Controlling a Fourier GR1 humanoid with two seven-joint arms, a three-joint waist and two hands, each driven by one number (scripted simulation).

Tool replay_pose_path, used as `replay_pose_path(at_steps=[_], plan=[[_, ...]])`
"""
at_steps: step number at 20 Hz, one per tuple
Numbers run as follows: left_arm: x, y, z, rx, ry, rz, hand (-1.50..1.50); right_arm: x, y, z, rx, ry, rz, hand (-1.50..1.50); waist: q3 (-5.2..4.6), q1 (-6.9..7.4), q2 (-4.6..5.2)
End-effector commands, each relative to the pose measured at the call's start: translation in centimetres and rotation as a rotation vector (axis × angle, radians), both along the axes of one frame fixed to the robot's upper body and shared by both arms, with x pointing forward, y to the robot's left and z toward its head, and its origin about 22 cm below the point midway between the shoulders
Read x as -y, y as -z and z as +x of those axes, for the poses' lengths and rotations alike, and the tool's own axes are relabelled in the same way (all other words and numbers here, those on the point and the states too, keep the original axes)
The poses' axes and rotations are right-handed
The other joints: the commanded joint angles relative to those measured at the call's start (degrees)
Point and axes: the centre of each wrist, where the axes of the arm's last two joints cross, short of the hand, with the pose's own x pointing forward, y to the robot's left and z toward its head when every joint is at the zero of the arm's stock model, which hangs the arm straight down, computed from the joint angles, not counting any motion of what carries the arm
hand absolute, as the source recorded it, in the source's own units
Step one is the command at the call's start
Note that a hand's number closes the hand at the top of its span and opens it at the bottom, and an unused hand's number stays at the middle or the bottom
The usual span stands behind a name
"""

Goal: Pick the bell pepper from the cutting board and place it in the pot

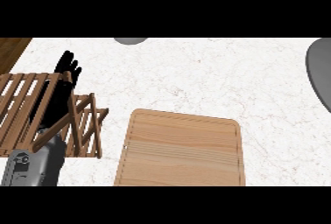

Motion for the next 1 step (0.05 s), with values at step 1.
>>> replay_pose_path(at_steps=[1], plan=[[0.07, -0.40, -0.43, 0.020, -0.003, -0.013, 0.00, 1.58, -0.82, -1.40, 0.031, -0.115, 0.068, -1.50, 0.34, 0.62, -0.19]])
